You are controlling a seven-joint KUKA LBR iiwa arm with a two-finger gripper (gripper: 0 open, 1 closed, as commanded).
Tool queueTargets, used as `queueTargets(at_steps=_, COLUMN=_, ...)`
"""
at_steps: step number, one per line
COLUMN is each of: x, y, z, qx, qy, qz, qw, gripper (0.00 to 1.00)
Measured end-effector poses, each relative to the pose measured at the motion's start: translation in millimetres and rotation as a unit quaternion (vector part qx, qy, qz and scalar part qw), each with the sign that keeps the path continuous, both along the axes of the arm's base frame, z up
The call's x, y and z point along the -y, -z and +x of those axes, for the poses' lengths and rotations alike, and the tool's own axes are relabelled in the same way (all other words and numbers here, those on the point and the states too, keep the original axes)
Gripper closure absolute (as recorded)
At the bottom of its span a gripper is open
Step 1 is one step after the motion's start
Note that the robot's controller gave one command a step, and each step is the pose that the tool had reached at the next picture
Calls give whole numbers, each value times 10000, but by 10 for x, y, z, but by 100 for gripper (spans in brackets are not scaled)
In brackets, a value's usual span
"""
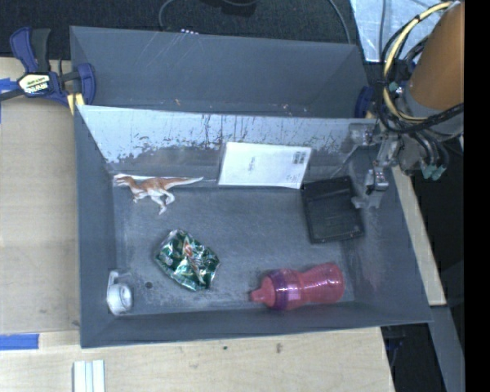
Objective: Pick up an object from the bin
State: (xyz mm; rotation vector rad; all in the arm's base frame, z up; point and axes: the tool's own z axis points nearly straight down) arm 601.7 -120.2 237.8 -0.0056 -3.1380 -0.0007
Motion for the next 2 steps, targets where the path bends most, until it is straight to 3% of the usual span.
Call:
queueTargets(at_steps=1, x=-6, y=-51, z=9, qx=38, qy=-12, qz=-7, qw=10000, gripper=0)
queueTargets(at_steps=2, x=-74, y=355, z=-89, qx=69, qy=-88, qz=-13, qw=9999, gripper=0)
